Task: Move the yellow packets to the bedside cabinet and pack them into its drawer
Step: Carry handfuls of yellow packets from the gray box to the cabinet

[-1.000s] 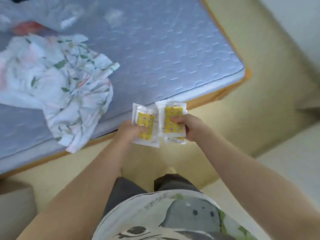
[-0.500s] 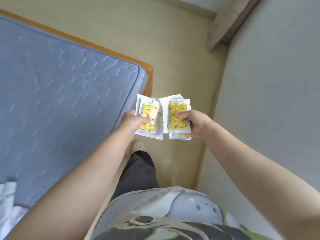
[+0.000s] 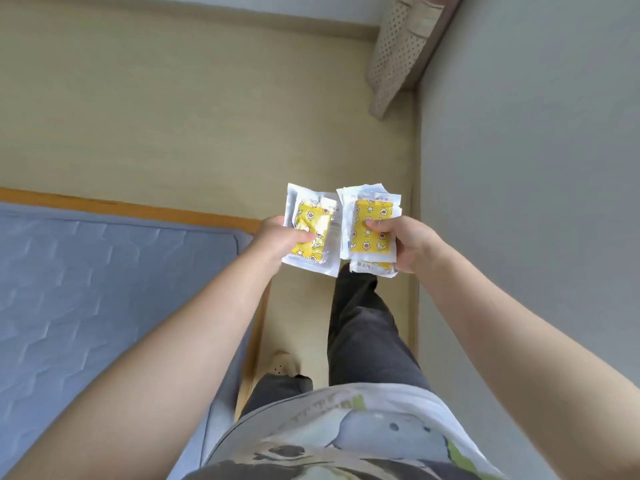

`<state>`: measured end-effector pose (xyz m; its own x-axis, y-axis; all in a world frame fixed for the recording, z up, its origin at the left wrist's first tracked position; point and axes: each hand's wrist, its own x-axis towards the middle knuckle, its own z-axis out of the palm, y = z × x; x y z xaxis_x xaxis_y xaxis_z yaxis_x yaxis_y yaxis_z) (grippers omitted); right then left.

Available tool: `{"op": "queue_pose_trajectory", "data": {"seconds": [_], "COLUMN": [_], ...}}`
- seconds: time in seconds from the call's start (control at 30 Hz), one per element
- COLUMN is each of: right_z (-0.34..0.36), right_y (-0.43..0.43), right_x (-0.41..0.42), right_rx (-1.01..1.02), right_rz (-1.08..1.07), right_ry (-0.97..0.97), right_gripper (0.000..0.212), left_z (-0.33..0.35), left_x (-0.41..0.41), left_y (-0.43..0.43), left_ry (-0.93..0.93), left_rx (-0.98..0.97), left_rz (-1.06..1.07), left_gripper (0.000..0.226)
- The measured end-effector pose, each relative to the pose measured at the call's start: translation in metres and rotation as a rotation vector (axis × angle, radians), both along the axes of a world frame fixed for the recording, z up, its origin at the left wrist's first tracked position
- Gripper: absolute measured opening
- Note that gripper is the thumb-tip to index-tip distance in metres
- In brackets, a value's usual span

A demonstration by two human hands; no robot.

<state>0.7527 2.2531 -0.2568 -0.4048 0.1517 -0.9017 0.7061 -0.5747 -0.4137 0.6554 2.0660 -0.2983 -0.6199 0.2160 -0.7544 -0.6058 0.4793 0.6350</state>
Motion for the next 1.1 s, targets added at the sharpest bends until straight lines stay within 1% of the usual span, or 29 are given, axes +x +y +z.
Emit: {"op": "queue_pose_trajectory", "data": {"seconds": [0.1, 0.23, 0.37, 0.43, 0.53, 0.6, 0.73, 0.87, 1.0, 1.1], "right_z": [-0.011, -0.014, -0.013, -0.016, -0.025, -0.027, -0.03, -0.026, -0.015, -0.007], "right_y": [0.05, 0.105, 0.132, 0.132, 0.118, 0.099, 0.057, 0.011, -0.045, -0.086], "right_x": [-0.07, -0.165, -0.25, -0.289, -0.348, -0.388, -0.476, -0.572, -0.654, -0.707], "right_rx": [-0.003, 0.017, 0.039, 0.018, -0.003, 0.002, 0.01, 0.032, 0.018, -0.01], "right_rz": [0.051, 0.186, 0.33, 0.406, 0.523, 0.595, 0.691, 0.804, 0.894, 0.955], "right_ry": [0.003, 0.009, 0.003, -0.001, 0.001, 0.018, 0.021, 0.015, 0.043, 0.052], "right_gripper": [0.016, 0.032, 0.034, 0.037, 0.038, 0.033, 0.023, 0.025, 0.022, 0.025], "left_z": [-0.01, -0.012, 0.0, 0.005, 0.003, -0.003, -0.018, -0.016, -0.003, 0.006], "left_x": [-0.051, -0.115, -0.175, -0.2, -0.237, -0.265, -0.325, -0.395, -0.461, -0.507], "left_y": [0.044, 0.09, 0.113, 0.11, 0.091, 0.076, 0.041, -0.002, -0.042, -0.07], "left_ry": [-0.014, -0.018, -0.012, -0.017, -0.046, -0.062, -0.086, -0.089, -0.068, -0.037], "left_rx": [0.022, 0.015, -0.015, 0.01, 0.076, 0.078, 0.11, 0.1, 0.083, 0.083], "left_rz": [0.065, 0.172, 0.3, 0.366, 0.486, 0.581, 0.709, 0.816, 0.929, 1.001], "left_gripper": [0.028, 0.022, 0.019, 0.019, 0.027, 0.031, 0.029, 0.035, 0.031, 0.027]}}
